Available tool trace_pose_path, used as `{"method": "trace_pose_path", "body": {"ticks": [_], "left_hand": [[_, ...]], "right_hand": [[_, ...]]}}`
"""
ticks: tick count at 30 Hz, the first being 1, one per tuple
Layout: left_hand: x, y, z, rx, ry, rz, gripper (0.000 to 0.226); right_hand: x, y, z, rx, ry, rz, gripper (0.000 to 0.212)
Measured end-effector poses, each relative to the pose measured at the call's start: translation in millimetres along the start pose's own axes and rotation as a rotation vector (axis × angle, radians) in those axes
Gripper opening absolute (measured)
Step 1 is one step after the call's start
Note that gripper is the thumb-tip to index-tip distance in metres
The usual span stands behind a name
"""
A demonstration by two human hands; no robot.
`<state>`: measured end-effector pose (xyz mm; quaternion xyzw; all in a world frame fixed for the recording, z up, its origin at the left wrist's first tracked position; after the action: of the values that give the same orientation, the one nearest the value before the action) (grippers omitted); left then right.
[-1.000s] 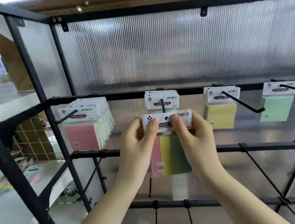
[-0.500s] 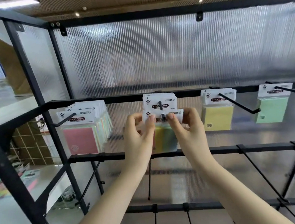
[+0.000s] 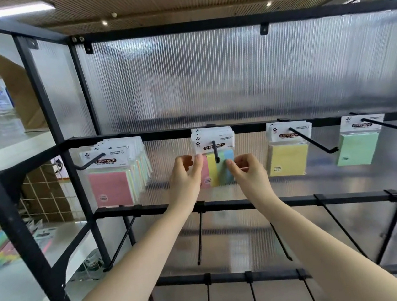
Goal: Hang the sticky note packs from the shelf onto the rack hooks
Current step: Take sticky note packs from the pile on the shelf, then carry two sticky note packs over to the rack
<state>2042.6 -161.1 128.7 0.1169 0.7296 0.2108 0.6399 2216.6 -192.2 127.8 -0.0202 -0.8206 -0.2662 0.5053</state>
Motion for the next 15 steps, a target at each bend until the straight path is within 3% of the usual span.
{"method": "trace_pose_path", "body": {"ticks": [7,13,15], "left_hand": [[7,-14,-2,0.025,0.144,-0.035,0.039],[27,-59,-20,0.162,0.369,-0.109,0.030],[32,-76,-33,0.229,0.544,-0.120,0.027]], "right_hand": [[-22,-18,8,0.141,-0.210,0.065,0.026],[-34,-49,23,0.305,-0.366,0.150,0.026],[-28,-61,35,0.388,-0.411,0.113,0.026]]}}
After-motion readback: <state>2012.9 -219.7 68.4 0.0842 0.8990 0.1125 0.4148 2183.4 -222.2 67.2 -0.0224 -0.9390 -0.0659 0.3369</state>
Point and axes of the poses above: each hand's wrist, its own y-axis towards the middle knuckle, its own z-axis out of the palm, x = y × z, the point moved 6 cm from there along y, towards the middle knuckle, and after that the axes turned 9 degrees about -y, right-handed, at the moved point
